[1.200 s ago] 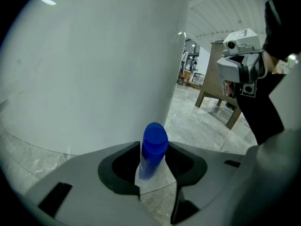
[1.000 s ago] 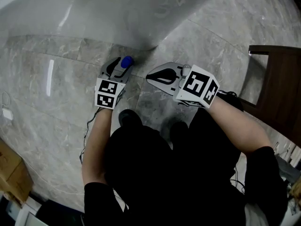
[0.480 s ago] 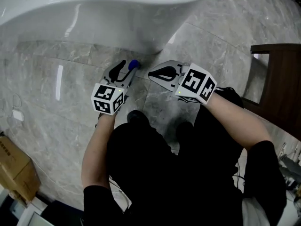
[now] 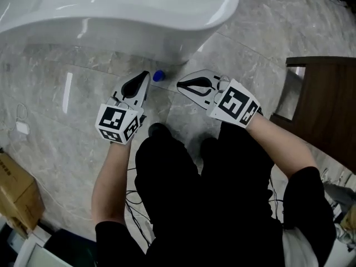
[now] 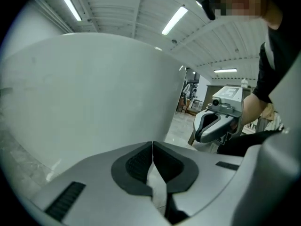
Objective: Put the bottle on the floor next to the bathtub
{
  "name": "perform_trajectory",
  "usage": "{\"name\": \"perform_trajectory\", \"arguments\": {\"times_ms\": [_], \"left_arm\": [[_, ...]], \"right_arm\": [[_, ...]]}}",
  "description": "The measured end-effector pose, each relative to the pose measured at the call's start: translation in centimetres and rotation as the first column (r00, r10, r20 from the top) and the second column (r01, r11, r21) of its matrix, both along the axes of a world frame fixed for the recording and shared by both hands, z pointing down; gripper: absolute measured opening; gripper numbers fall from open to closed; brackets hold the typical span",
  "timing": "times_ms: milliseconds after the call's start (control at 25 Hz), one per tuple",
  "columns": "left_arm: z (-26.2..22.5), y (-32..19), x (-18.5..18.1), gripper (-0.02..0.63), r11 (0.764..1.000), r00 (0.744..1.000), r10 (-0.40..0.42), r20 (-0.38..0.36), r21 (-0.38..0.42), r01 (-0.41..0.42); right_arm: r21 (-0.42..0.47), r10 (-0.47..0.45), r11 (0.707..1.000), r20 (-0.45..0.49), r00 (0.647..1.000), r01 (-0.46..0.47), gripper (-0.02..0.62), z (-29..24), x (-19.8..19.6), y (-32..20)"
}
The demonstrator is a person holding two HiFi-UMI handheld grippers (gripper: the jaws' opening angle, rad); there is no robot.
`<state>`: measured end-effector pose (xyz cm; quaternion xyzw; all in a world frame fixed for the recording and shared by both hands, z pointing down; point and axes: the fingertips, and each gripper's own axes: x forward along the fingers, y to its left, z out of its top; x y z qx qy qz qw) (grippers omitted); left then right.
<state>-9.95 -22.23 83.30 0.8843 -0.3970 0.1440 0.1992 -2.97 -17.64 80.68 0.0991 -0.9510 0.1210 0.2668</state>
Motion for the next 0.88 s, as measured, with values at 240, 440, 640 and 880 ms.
{"name": "perform_trajectory", "arguments": {"times_ms": [240,440,640,880], "left_arm": [[-9.3,1.8,1.6,0.018,0.998,0.998,-0.022,-0.065,-0.056,0.019],[-18.4,3.7,2.4,0.018,0.993,0.994,-0.095,-0.048,-0.073,0.091],[-29.9,5.2,2.8,0.018,0.985,0.982,-0.17,-0.084,-0.051,0.166],[-41.2,8.7,3.3,0.018,0.969,0.962,-0.245,-0.124,-0.051,0.241]], "right_arm": [[0.048,-0.003,0.999,0.045,0.999,0.001,0.028,-9.4,0.1,-0.4],[0.012,-0.042,0.999,0.072,0.997,0.041,0.028,-17.6,0.5,1.4],[-0.044,0.02,0.999,0.137,0.99,-0.014,0.028,-27.4,1.2,2.8],[-0.14,0.131,0.984,0.155,0.979,-0.109,0.028,-37.5,2.9,5.7]]}}
